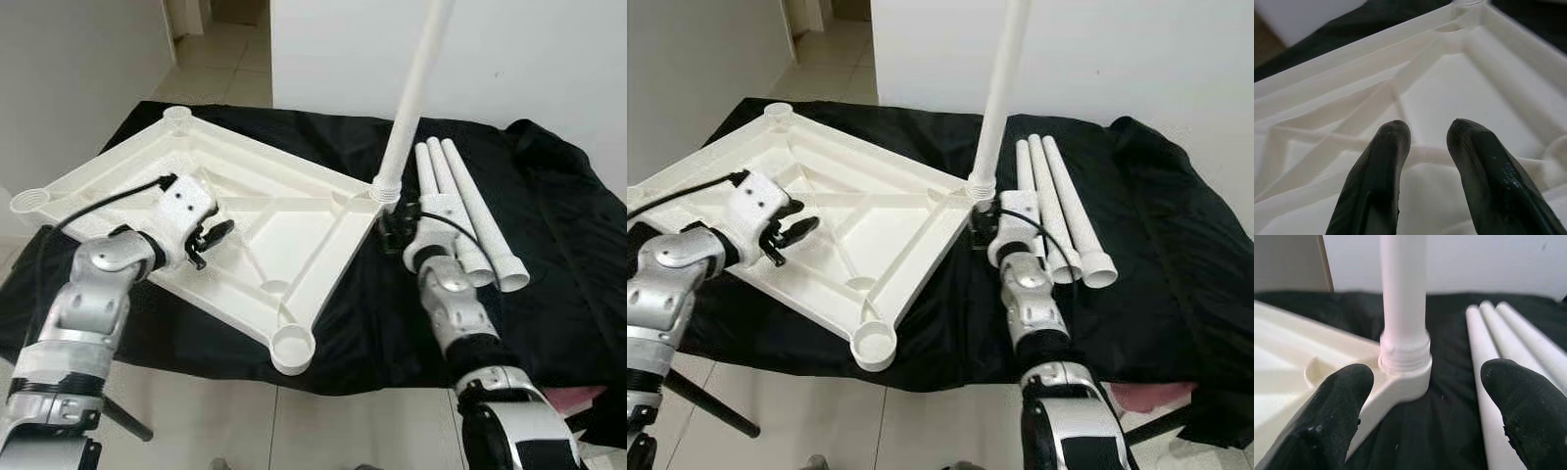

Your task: Building children table

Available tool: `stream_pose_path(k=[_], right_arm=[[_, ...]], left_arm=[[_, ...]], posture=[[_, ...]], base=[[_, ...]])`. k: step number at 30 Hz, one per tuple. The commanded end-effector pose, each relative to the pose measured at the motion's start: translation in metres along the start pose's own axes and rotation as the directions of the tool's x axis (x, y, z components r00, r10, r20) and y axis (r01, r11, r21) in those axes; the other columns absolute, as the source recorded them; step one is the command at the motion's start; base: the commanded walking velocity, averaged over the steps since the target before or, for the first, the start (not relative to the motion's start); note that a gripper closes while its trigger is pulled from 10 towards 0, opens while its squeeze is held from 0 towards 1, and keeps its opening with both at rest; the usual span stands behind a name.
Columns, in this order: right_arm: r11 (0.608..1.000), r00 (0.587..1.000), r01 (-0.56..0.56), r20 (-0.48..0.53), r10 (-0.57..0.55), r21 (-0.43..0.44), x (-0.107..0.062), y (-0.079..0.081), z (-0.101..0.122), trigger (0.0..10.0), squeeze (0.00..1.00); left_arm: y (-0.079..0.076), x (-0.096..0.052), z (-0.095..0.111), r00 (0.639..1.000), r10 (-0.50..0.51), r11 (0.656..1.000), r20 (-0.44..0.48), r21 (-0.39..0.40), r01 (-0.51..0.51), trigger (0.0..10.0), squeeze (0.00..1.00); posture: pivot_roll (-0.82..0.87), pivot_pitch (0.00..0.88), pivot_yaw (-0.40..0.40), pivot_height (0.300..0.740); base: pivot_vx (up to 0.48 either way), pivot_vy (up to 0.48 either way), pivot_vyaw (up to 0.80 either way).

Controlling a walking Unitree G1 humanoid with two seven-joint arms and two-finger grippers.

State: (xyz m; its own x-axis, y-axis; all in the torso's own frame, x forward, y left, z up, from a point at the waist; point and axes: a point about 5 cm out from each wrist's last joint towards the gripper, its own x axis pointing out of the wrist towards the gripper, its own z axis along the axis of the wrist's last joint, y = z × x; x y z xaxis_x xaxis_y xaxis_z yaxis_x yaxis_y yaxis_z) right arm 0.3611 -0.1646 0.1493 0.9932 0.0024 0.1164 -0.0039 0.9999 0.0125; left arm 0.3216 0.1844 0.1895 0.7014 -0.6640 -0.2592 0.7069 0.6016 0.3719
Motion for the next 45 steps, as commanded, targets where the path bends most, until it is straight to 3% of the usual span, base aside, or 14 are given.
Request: stream_pose_path(k=[1, 8, 9, 12, 13, 19, 20, 27, 38, 44, 45], right_arm=[[1.000, 0.999, 0.012, 0.031, -0.012, 0.007, -0.003, -0.006, 0.004, 10.0, 0.00], [1.000, 0.989, -0.005, 0.150, 0.007, -0.016, -0.015, -0.017, 0.026, 10.0, 0.00], [1.000, 0.986, -0.020, 0.164, 0.023, -0.022, -0.021, -0.017, 0.030, 10.0, 0.00], [0.999, 0.986, -0.025, 0.166, 0.028, -0.023, -0.023, -0.017, 0.030, 10.0, 0.00], [0.999, 0.985, -0.039, 0.166, 0.043, -0.028, -0.029, -0.017, 0.030, 10.0, 0.00], [0.999, 0.988, -0.033, 0.152, 0.039, -0.039, -0.034, -0.020, 0.029, 10.0, 0.00], [0.999, 0.988, -0.028, 0.148, 0.033, -0.038, -0.036, -0.021, 0.029, 10.0, 0.00], [0.999, 0.989, -0.027, 0.142, 0.033, -0.043, -0.036, -0.023, 0.032, 10.0, 0.00], [0.998, 0.990, -0.033, 0.137, 0.040, -0.052, -0.033, -0.024, 0.034, 10.0, 0.00], [0.997, 0.990, -0.046, 0.132, 0.054, -0.060, -0.034, -0.021, 0.035, 10.0, 0.00], [0.997, 0.990, -0.047, 0.130, 0.054, -0.060, -0.034, -0.020, 0.034, 10.0, 0.00]], left_arm=[[-0.005, -0.002, -0.002, 0.998, -0.069, 0.998, -0.005, -0.006, 0.069, 10.0, 0.00], [-0.018, -0.002, -0.014, 0.970, -0.232, 0.973, -0.069, -0.002, 0.232, 10.0, 0.00], [-0.023, 0.000, -0.017, 0.956, -0.282, 0.959, -0.083, -0.001, 0.283, 10.0, 0.31], [-0.024, 0.000, -0.019, 0.951, -0.295, 0.955, -0.090, 0.004, 0.296, 10.0, 0.31], [-0.028, 0.001, -0.024, 0.929, -0.350, 0.936, -0.118, 0.004, 0.353, 10.0, 1.00], [-0.030, 0.003, -0.036, 0.902, -0.381, 0.918, -0.202, 0.034, 0.395, 10.0, 0.96], [-0.032, 0.003, -0.042, 0.882, -0.404, 0.904, -0.243, 0.041, 0.426, 10.0, 0.00], [-0.029, 0.005, -0.046, 0.859, -0.428, 0.887, -0.282, 0.050, 0.459, 10.0, 0.00], [-0.016, 0.020, -0.045, 0.874, -0.377, 0.902, -0.307, 0.093, 0.422, 10.0, 0.00], [-0.011, 0.028, -0.042, 0.867, -0.408, 0.900, -0.287, 0.032, 0.435, 10.0, 0.00], [-0.012, 0.029, -0.043, 0.850, -0.437, 0.888, -0.295, 0.010, 0.459, 10.0, 0.00]], posture=[[0.03, 0.005, -0.016, 0.740], [0.03, 0.000, -0.016, 0.740], [0.03, 0.000, -0.016, 0.740], [0.03, 0.000, -0.016, 0.740], [0.02, 0.000, -0.017, 0.740], [0.01, 0.000, -0.018, 0.740], [0.00, 0.000, -0.012, 0.740], [0.00, 0.000, -0.010, 0.740], [0.00, 0.000, -0.009, 0.740], [-0.01, 0.000, -0.003, 0.740], [-0.01, 0.000, 0.001, 0.740]], base=[[0.000, 0.000, 0.00], [0.000, 0.000, 0.00], [0.000, 0.000, 0.00], [0.000, 0.000, 0.00], [0.000, 0.000, 0.00], [0.000, 0.000, 0.00], [0.000, 0.000, 0.00], [0.000, 0.000, 0.00], [0.000, 0.000, 0.00], [0.000, 0.000, 0.00], [0.000, 0.000, 0.00]])
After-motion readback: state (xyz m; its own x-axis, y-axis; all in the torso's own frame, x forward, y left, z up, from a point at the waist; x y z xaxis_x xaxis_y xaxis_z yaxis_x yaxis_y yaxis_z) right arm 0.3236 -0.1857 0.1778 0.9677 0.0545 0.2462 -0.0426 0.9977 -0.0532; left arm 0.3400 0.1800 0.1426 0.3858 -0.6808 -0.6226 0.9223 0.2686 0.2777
